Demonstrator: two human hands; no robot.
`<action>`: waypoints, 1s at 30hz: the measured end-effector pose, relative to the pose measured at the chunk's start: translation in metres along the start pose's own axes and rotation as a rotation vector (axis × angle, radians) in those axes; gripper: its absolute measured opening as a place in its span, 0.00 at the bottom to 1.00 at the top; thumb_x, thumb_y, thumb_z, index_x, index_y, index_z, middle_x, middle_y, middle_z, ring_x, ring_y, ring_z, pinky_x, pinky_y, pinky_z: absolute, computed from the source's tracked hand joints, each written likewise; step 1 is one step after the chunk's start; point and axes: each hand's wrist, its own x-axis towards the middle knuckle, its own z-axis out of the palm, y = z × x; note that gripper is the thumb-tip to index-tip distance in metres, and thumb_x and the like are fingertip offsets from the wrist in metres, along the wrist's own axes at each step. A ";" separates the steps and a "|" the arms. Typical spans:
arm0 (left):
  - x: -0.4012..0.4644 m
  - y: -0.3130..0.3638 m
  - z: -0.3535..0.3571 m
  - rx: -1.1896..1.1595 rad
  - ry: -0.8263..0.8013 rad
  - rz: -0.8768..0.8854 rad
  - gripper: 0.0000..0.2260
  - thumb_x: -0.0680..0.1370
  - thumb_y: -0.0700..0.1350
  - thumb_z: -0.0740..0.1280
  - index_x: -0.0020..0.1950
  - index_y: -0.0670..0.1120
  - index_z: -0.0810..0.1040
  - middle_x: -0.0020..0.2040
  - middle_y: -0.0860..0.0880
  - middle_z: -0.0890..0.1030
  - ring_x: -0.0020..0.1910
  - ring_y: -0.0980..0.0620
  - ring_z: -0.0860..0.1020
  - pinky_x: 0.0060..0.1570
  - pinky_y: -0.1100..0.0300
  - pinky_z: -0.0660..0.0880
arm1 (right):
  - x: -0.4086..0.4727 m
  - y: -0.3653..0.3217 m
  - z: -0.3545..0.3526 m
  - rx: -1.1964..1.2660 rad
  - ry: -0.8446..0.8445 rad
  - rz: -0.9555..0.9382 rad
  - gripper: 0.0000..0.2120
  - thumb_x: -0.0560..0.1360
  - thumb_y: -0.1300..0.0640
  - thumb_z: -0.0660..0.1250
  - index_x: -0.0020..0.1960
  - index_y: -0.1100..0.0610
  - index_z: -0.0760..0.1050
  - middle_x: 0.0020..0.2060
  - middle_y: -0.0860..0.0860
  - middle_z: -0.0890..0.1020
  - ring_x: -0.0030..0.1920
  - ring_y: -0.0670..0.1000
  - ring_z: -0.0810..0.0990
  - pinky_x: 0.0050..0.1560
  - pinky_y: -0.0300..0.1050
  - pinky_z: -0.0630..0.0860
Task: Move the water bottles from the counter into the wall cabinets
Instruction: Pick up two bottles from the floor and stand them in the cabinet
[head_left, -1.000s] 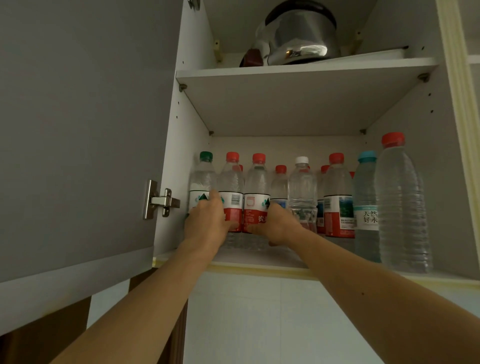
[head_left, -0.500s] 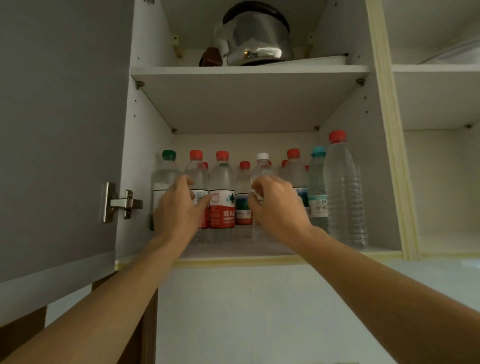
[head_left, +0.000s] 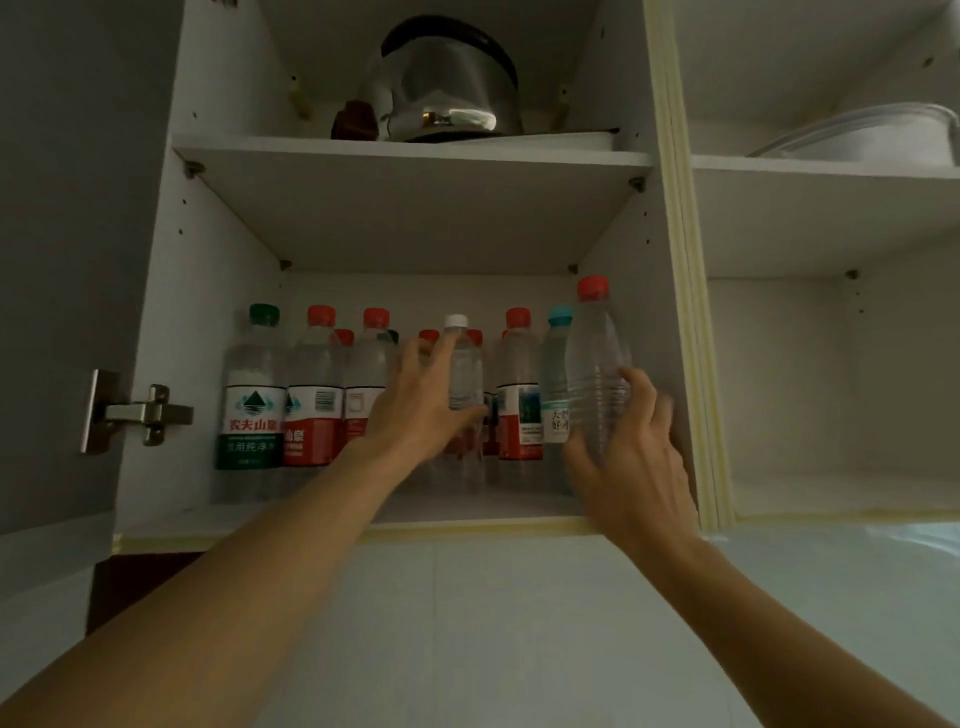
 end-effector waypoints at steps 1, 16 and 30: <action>0.004 -0.002 0.003 -0.018 -0.021 -0.033 0.45 0.73 0.58 0.76 0.79 0.60 0.49 0.76 0.44 0.58 0.72 0.40 0.66 0.60 0.42 0.76 | 0.001 0.003 0.001 0.019 -0.007 0.000 0.35 0.75 0.45 0.70 0.74 0.45 0.52 0.63 0.52 0.69 0.45 0.53 0.77 0.36 0.48 0.80; 0.024 -0.026 0.020 0.516 -0.052 -0.022 0.52 0.69 0.73 0.68 0.80 0.60 0.38 0.77 0.33 0.59 0.78 0.36 0.50 0.73 0.33 0.36 | -0.001 0.016 0.005 0.079 -0.039 -0.014 0.38 0.76 0.44 0.68 0.77 0.43 0.48 0.61 0.52 0.73 0.44 0.51 0.75 0.36 0.44 0.74; 0.006 -0.024 0.002 0.528 0.022 0.017 0.48 0.70 0.73 0.67 0.82 0.56 0.49 0.76 0.39 0.55 0.77 0.36 0.50 0.75 0.34 0.47 | 0.003 0.020 -0.001 0.233 -0.081 0.027 0.37 0.76 0.45 0.71 0.75 0.42 0.52 0.63 0.49 0.77 0.51 0.46 0.75 0.46 0.41 0.76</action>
